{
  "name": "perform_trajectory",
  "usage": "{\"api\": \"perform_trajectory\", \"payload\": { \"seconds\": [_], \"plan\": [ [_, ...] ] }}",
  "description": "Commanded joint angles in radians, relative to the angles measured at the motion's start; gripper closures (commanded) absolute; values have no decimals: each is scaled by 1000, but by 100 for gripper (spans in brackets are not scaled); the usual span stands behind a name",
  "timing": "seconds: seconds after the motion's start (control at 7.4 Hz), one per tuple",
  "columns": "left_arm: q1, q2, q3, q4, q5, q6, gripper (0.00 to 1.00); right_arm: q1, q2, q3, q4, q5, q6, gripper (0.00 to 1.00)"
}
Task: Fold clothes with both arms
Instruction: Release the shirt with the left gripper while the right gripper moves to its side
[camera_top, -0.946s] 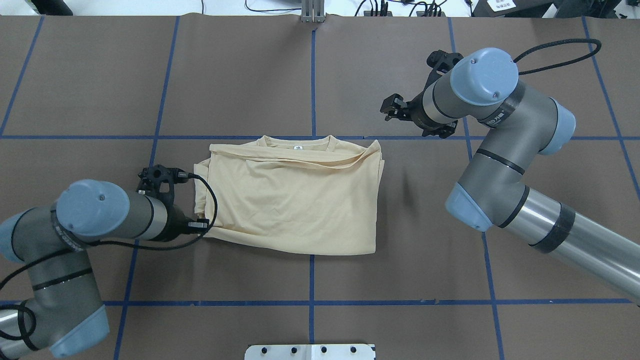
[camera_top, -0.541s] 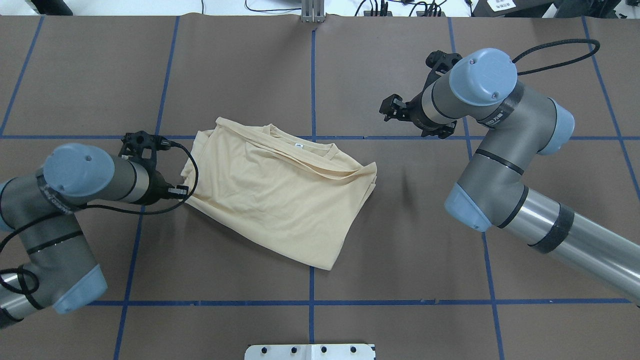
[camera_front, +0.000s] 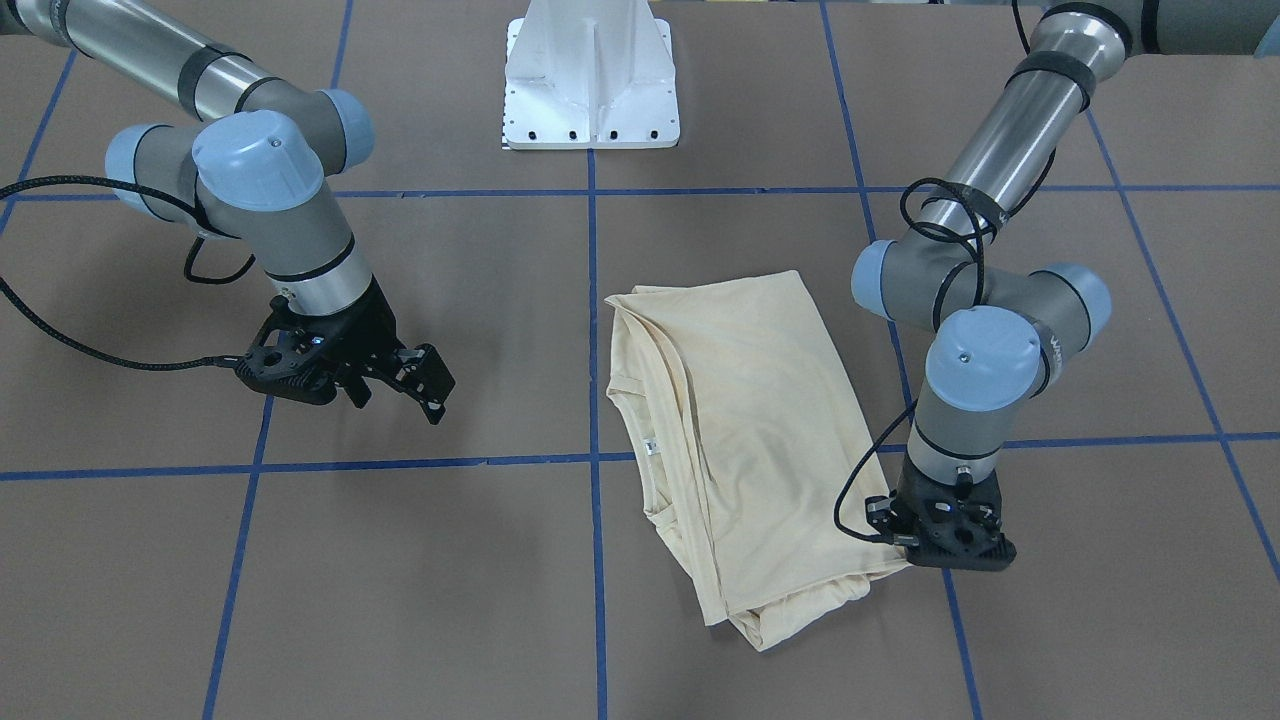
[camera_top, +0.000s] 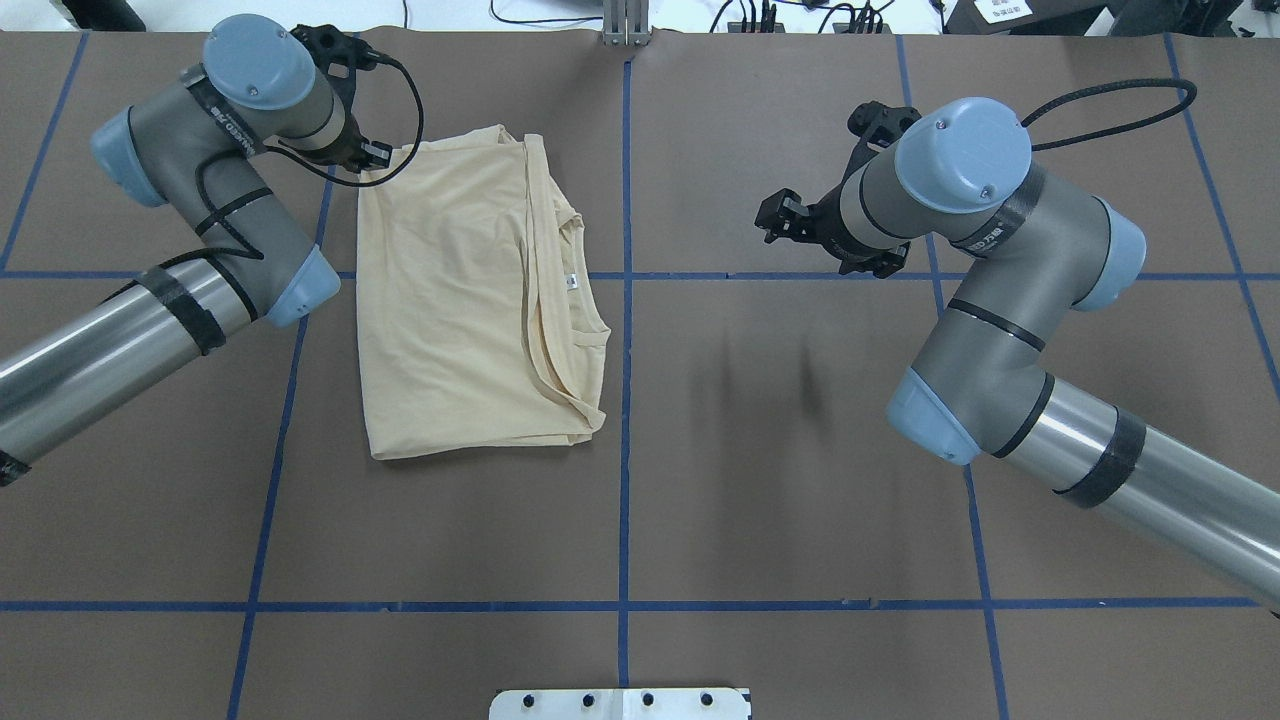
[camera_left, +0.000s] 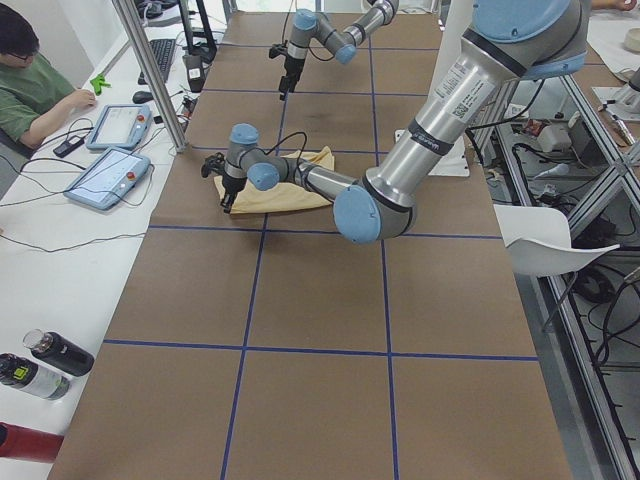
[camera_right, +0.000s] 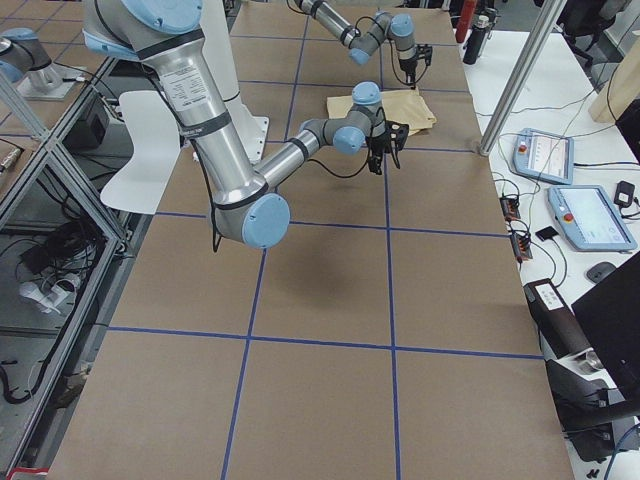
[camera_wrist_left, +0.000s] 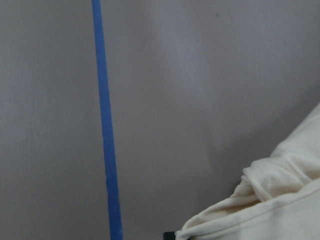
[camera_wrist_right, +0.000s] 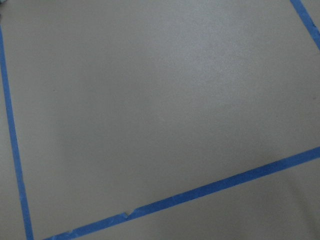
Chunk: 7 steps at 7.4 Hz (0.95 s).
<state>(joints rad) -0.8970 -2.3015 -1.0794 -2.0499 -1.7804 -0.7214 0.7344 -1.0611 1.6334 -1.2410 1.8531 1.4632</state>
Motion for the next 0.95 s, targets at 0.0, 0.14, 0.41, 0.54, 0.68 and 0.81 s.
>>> {"api": "perform_trajectory", "payload": {
  "seconds": [0.0, 0.14, 0.41, 0.54, 0.68, 0.81],
  "plan": [
    [-17, 28, -35, -85, -7, 68, 0, -21, 6, -9, 0, -14, 6, 0],
    [-20, 103, -144, -82, -136, 73, 0, -47, 16, -13, -1, -50, 14, 0],
    [-34, 193, -297, -82, -275, 57, 0, -85, 106, -59, -14, -83, 102, 0],
    [-34, 209, -322, -82, -277, 56, 0, -131, 186, -135, -14, -130, 158, 0],
    [-34, 218, -335, -82, -280, 56, 0, -177, 264, -218, -15, -191, 184, 1],
    [-31, 224, -336, -82, -283, 53, 0, -203, 327, -283, -14, -236, 184, 8]
  ]
}}
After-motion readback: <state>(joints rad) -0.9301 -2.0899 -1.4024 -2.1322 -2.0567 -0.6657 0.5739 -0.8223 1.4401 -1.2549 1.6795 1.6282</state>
